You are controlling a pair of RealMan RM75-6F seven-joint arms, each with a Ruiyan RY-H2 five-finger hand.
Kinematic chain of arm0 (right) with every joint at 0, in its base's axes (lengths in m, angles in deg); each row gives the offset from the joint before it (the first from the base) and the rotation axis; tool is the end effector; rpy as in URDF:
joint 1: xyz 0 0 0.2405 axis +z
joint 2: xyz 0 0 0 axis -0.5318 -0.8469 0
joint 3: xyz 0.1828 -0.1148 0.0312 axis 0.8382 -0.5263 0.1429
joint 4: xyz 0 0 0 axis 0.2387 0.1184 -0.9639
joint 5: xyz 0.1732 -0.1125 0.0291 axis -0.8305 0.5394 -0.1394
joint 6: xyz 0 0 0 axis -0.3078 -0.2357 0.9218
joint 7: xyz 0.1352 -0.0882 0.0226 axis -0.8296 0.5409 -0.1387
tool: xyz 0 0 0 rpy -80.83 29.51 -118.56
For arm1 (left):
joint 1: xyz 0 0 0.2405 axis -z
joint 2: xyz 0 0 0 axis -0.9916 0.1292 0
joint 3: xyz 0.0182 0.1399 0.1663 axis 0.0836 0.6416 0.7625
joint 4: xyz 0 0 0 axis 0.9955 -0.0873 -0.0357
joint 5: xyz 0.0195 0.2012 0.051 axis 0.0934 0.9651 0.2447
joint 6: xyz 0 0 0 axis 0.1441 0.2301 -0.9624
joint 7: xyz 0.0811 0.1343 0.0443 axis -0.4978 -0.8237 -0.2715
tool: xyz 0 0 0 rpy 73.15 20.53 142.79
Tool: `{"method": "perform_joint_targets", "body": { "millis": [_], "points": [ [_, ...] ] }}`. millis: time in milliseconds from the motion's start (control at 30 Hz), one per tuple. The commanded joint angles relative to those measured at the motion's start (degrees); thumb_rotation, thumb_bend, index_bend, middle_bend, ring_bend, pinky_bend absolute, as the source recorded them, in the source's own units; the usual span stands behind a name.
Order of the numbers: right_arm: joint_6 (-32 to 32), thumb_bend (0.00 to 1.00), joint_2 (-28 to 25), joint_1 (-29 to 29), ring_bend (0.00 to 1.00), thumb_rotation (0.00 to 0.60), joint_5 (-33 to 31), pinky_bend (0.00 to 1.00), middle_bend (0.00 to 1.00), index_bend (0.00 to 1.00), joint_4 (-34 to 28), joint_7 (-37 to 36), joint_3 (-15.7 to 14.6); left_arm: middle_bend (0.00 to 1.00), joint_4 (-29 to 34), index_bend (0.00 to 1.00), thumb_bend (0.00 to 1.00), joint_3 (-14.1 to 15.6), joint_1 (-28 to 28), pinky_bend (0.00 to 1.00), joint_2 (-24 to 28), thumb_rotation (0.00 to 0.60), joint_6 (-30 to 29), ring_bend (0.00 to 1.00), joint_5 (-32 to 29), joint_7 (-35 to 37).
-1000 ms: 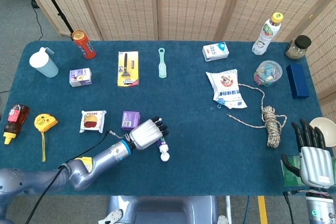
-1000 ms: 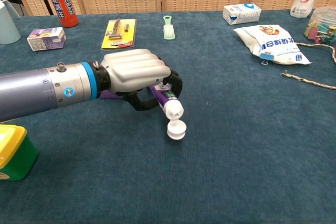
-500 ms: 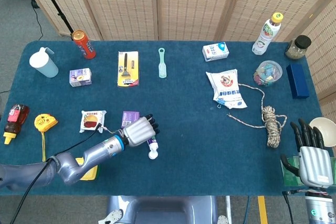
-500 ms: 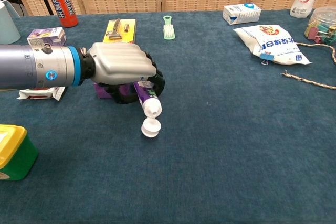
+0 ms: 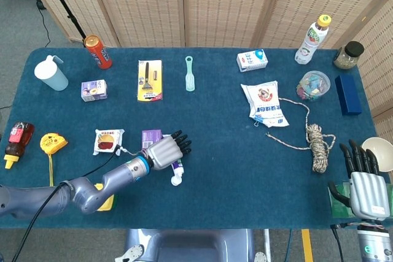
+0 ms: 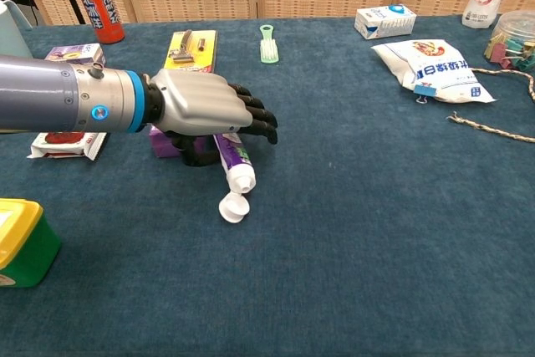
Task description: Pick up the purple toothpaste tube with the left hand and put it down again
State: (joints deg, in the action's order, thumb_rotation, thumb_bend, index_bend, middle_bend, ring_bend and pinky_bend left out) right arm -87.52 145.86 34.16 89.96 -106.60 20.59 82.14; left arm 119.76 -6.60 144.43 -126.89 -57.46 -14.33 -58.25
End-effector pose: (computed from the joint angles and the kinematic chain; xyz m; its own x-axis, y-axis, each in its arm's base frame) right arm -0.2438 -0.1889 0.1422 0.3735 0.0348 0.9270 -0.9248 0.0922 0.3691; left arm -0.0558 0.3186 -0.0767 0.8997 0.0781 0.4294 0.3003 -0.8246 -0.4794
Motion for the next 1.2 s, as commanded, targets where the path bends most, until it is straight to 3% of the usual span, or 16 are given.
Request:
{"method": "perform_joint_targets", "body": {
  "millis": [33, 400, 767, 933, 1200],
  "points": [
    [0.01, 0.33, -0.08, -0.04, 0.00, 0.600, 0.05, 0.00, 0.00, 0.00, -0.03, -0.12, -0.06, 0.00, -0.08, 0.01, 0.51, -0.24, 1.83, 0.01, -0.94, 0.600, 0.06, 0.00, -3.64, -1.97],
    [-0.10, 0.33, -0.26, -0.31, 0.00, 0.600, -0.12, 0.00, 0.00, 0.00, 0.08, -0.74, -0.12, 0.00, 2.56, 0.00, 0.51, -0.61, 2.98, 0.00, 0.22, 0.600, -2.85, 0.00, -7.11, -0.34],
    [0.25, 0.33, -0.15, -0.06, 0.00, 0.600, -0.05, 0.00, 0.00, 0.00, 0.35, -0.97, -0.02, 0.00, -0.92, 0.01, 0.50, 1.53, -1.23, 0.00, -0.95, 0.600, -7.22, 0.00, 7.24, 13.60],
    [0.21, 0.33, -0.14, -0.12, 0.00, 0.600, -0.15, 0.00, 0.00, 0.00, 0.16, -0.62, -0.06, 0.00, -3.43, 0.06, 0.44, 2.03, -1.39, 0.00, -1.93, 0.600, -8.14, 0.00, 12.52, 19.09],
    [-0.17, 0.33, -0.36, -0.42, 0.00, 0.600, -0.22, 0.00, 0.00, 0.00, -0.12, -0.43, -0.11, 0.01, -6.52, 0.08, 0.40, 2.80, -1.17, 0.00, -3.78, 0.600, -8.26, 0.00, 16.52, 23.21]
  ]
}}
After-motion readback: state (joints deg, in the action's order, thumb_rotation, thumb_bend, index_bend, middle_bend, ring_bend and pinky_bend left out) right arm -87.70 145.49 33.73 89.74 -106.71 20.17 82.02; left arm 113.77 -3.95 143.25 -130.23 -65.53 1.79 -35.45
